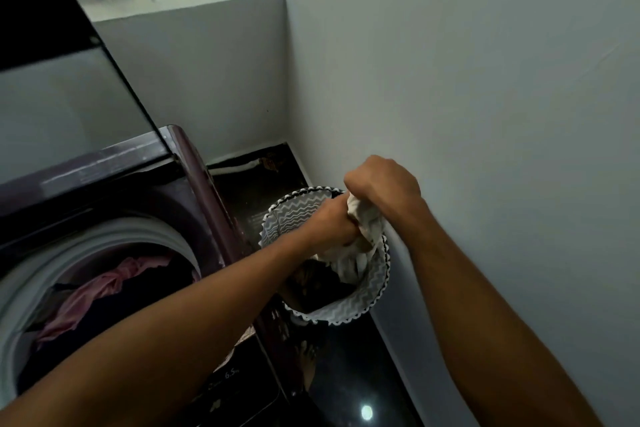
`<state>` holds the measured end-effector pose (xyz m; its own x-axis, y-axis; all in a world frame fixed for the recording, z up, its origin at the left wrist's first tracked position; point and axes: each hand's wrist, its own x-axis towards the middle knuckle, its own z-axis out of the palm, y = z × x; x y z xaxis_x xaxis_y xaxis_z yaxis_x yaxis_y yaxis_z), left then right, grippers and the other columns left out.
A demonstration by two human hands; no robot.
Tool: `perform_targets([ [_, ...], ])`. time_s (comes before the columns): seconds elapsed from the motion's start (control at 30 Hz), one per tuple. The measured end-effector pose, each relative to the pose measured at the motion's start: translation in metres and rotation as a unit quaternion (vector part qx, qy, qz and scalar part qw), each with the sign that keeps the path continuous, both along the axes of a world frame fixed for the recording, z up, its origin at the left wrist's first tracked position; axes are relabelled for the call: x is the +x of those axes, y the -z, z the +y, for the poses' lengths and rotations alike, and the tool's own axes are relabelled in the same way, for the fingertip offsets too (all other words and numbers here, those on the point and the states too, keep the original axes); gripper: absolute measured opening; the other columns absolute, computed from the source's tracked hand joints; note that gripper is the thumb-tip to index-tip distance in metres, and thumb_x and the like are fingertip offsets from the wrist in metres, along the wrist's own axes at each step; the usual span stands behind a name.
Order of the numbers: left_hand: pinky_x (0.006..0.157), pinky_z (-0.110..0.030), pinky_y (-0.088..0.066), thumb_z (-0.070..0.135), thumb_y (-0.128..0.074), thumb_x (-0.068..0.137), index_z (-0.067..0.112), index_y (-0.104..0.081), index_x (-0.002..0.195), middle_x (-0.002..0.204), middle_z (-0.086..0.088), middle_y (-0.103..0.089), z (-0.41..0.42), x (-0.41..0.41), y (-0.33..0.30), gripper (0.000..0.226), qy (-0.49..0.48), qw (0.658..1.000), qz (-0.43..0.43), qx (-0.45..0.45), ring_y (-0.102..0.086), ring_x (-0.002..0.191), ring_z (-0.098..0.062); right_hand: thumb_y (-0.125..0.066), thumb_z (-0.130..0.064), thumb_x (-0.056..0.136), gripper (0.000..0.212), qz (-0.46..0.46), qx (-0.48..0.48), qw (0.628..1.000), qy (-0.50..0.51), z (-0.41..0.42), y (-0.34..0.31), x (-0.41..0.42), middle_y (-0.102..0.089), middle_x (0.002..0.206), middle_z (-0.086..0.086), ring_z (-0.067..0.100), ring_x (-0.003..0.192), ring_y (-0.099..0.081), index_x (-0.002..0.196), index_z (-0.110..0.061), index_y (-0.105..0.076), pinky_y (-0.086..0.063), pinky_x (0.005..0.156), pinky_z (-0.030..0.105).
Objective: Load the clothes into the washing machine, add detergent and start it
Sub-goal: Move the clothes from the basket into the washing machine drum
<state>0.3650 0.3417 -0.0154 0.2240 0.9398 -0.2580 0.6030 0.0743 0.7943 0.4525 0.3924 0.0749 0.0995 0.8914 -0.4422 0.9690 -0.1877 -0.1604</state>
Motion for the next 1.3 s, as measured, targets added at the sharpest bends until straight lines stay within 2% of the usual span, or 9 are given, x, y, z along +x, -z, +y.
perform_targets([
  [0.23, 0.074, -0.037, -0.055, 0.012, -0.060, 0.085, 0.008, -0.063, 0.098, 0.098, -0.009, -0.069, -0.001, -0.043, -0.039, 0.014, -0.058, 0.998, -0.007, 0.022, -0.065, 0.089, -0.024, -0.049, -0.022, 0.079, 0.014, 0.067, 0.010, 0.998, -0.007, 0.002, -0.037, -0.039, -0.056, 0.071, 0.006, 0.021, 0.061, -0.052, 0.069, -0.013, -0.054, -0.040, 0.061, 0.029],
  [0.33, 0.066, -0.025, -0.050, 0.012, -0.063, 0.086, 0.014, -0.067, 0.098, 0.095, -0.002, -0.068, -0.009, -0.064, -0.036, 0.012, -0.124, 0.991, -0.051, -0.001, -0.063, 0.084, -0.012, -0.051, -0.015, 0.081, 0.017, 0.272, -0.022, 0.962, 0.015, 0.002, -0.030, -0.044, -0.055, 0.066, 0.014, 0.025, 0.051, -0.052, 0.068, -0.005, -0.054, -0.047, 0.052, 0.030],
  [0.43, 0.079, -0.038, -0.058, 0.018, -0.070, 0.079, 0.016, -0.071, 0.104, 0.100, -0.003, -0.072, -0.026, -0.088, -0.022, 0.026, -0.232, 0.964, -0.117, -0.050, -0.067, 0.092, -0.019, -0.053, -0.005, 0.088, 0.008, 0.428, -0.130, 0.895, 0.004, -0.006, -0.005, -0.031, -0.053, 0.081, 0.016, 0.022, 0.059, -0.052, 0.088, -0.009, -0.060, -0.051, 0.049, 0.033],
  [0.6, 0.085, -0.054, -0.058, 0.022, -0.070, 0.066, 0.021, -0.074, 0.101, 0.099, -0.007, -0.075, -0.045, -0.104, -0.009, 0.036, -0.315, 0.917, -0.225, -0.096, -0.072, 0.095, -0.026, -0.068, 0.000, 0.082, 0.068, 0.150, -0.248, 0.940, -0.180, -0.028, 0.082, -0.019, -0.052, 0.119, 0.001, 0.024, 0.100, -0.056, 0.140, -0.023, -0.042, -0.055, 0.065, 0.034],
  [0.67, 0.087, -0.055, -0.057, 0.019, -0.069, 0.068, 0.022, -0.075, 0.099, 0.101, -0.008, -0.075, -0.049, -0.099, -0.018, 0.032, -0.300, 0.912, -0.264, -0.095, -0.072, 0.097, -0.028, -0.079, -0.014, 0.080, 0.052, 0.081, -0.235, 0.943, -0.221, -0.046, 0.104, -0.027, -0.060, 0.105, 0.002, 0.025, 0.098, -0.061, 0.126, -0.019, -0.056, -0.056, 0.080, 0.031],
  [0.73, 0.089, -0.053, -0.057, 0.013, -0.066, 0.072, 0.019, -0.075, 0.100, 0.102, -0.009, -0.075, -0.052, -0.096, -0.029, 0.030, -0.275, 0.915, -0.281, -0.092, -0.072, 0.098, -0.027, -0.068, -0.010, 0.090, 0.025, 0.105, -0.256, 0.942, -0.189, -0.060, 0.092, -0.033, -0.063, 0.091, 0.002, 0.024, 0.084, -0.062, 0.112, -0.016, -0.057, -0.055, 0.071, 0.017],
  [0.87, 0.085, -0.049, -0.059, 0.016, -0.067, 0.071, 0.015, -0.075, 0.098, 0.097, -0.009, -0.075, -0.056, -0.110, -0.038, 0.028, -0.292, 0.918, -0.257, -0.077, -0.073, 0.093, -0.026, -0.058, -0.007, 0.092, 0.029, -0.061, -0.330, 0.917, -0.216, -0.050, 0.069, -0.035, -0.056, 0.135, 0.015, 0.033, 0.117, -0.059, 0.120, -0.001, -0.062, -0.050, 0.080, 0.036],
  [1.0, 0.086, -0.050, -0.059, 0.027, -0.069, 0.072, 0.016, -0.073, 0.101, 0.098, -0.006, -0.075, -0.054, -0.133, -0.042, 0.032, -0.368, 0.895, -0.239, -0.081, -0.072, 0.092, -0.024, -0.061, -0.004, 0.074, 0.022, -0.187, -0.361, 0.869, -0.281, -0.039, 0.028, -0.045, -0.062, 0.097, 0.023, 0.033, 0.087, -0.061, 0.094, 0.004, -0.065, -0.050, 0.063, 0.032],
  [1.3, 0.079, -0.044, -0.059, 0.022, -0.064, 0.078, 0.011, -0.074, 0.096, 0.092, -0.007, -0.075, -0.074, -0.193, -0.061, 0.023, -0.426, 0.878, -0.205, -0.079, -0.071, 0.087, -0.025, -0.059, -0.024, 0.060, 0.012, 0.022, -0.228, 0.939, -0.256, -0.057, -0.100, -0.109, -0.058, 0.060, 0.001, 0.014, 0.052, -0.049, 0.070, -0.018, -0.055, -0.040, 0.040, 0.018],
])
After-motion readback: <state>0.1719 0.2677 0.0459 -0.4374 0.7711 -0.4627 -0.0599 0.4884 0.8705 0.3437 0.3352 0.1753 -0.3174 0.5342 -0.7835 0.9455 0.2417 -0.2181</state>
